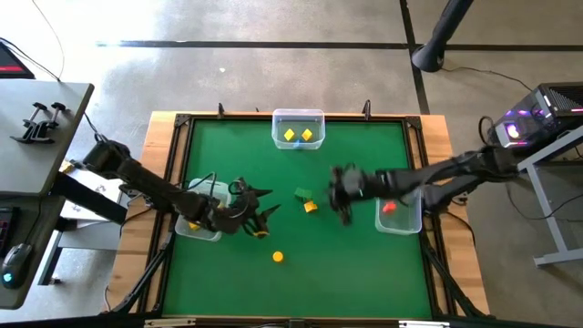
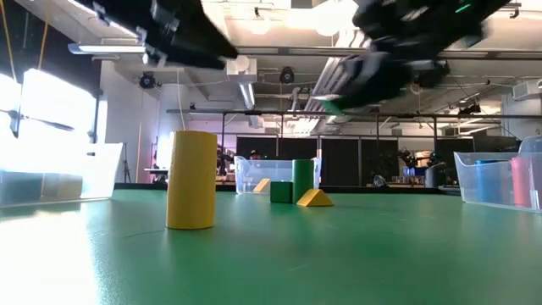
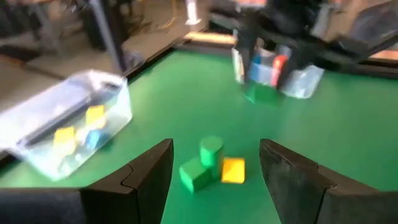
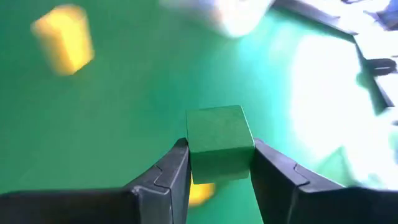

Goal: Sort blocks by size
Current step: Put the green triangle block into the top transparent bin, then put the green cylindrical block into the right transparent bin

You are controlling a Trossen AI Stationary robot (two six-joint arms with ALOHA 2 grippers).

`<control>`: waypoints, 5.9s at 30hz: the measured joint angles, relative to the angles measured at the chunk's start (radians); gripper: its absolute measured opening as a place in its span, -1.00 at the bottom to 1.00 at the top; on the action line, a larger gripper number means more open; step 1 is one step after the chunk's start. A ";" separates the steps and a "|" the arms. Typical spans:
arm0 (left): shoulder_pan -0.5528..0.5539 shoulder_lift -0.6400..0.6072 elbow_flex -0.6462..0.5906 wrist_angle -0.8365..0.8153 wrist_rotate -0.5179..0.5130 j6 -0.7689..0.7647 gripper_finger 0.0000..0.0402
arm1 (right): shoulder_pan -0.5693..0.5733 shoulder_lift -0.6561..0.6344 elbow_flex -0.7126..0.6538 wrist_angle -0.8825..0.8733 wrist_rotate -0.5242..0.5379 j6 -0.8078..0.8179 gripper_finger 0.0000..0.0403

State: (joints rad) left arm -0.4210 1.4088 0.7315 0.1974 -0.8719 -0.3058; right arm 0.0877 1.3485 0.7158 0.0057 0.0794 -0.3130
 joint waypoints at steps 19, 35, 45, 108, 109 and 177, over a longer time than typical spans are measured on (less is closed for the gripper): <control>0.059 0.192 -0.002 -0.066 0.020 -0.241 0.11 | -0.610 0.623 0.670 -0.126 -0.159 0.106 -0.02; 0.074 0.336 -0.003 0.082 0.078 -0.268 0.11 | -0.682 0.471 0.670 -0.444 -0.163 0.024 0.33; 0.085 0.360 -0.008 0.139 0.072 -0.263 0.11 | -0.542 0.039 0.151 -0.175 -0.160 0.021 0.29; 0.309 0.616 0.149 1.053 0.589 0.238 -0.57 | 0.236 -0.306 -0.430 0.373 0.460 0.416 0.29; 0.309 0.616 0.150 1.087 0.607 0.238 -0.57 | 0.236 -0.306 -0.452 0.431 0.445 0.407 0.29; 0.224 0.569 0.268 0.351 0.298 0.362 -0.19 | -0.236 -0.046 0.139 -1.570 -0.085 0.737 -0.36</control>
State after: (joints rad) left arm -0.1970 1.9774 0.9997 0.5481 -0.5737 0.0562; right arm -0.1483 1.3027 0.8545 -1.5647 -0.0055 0.4241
